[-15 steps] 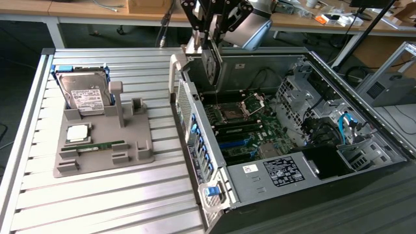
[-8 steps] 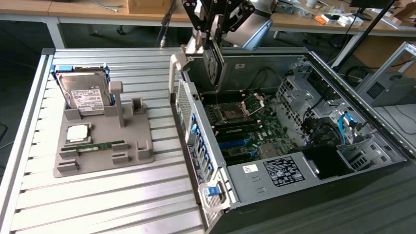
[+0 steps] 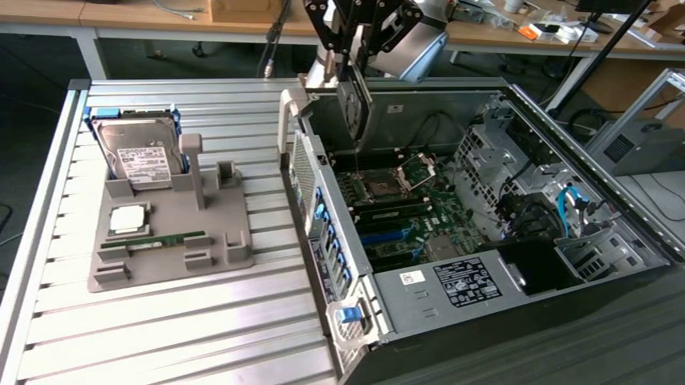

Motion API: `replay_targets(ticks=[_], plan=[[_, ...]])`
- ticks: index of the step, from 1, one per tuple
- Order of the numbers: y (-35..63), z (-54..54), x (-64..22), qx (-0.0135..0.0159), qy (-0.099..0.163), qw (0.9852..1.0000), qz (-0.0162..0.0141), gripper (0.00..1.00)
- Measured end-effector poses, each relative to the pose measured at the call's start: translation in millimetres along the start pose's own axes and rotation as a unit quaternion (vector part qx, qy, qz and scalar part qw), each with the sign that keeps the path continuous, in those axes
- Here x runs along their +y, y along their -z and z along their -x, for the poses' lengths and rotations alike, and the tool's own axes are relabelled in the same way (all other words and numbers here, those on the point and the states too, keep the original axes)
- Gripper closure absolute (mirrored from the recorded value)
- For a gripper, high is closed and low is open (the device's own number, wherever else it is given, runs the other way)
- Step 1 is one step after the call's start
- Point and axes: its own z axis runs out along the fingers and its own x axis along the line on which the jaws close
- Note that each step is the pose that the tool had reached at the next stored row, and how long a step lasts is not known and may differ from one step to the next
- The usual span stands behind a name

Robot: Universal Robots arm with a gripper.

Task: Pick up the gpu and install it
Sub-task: 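Pick up the gpu and move the gpu toward the slot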

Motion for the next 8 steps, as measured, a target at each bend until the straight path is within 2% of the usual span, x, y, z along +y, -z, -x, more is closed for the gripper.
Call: replay_targets(ticks=[8], plan=[[-0.2,4.4,0.3,0.0,0.0,1.0,-0.0001,0.73]])
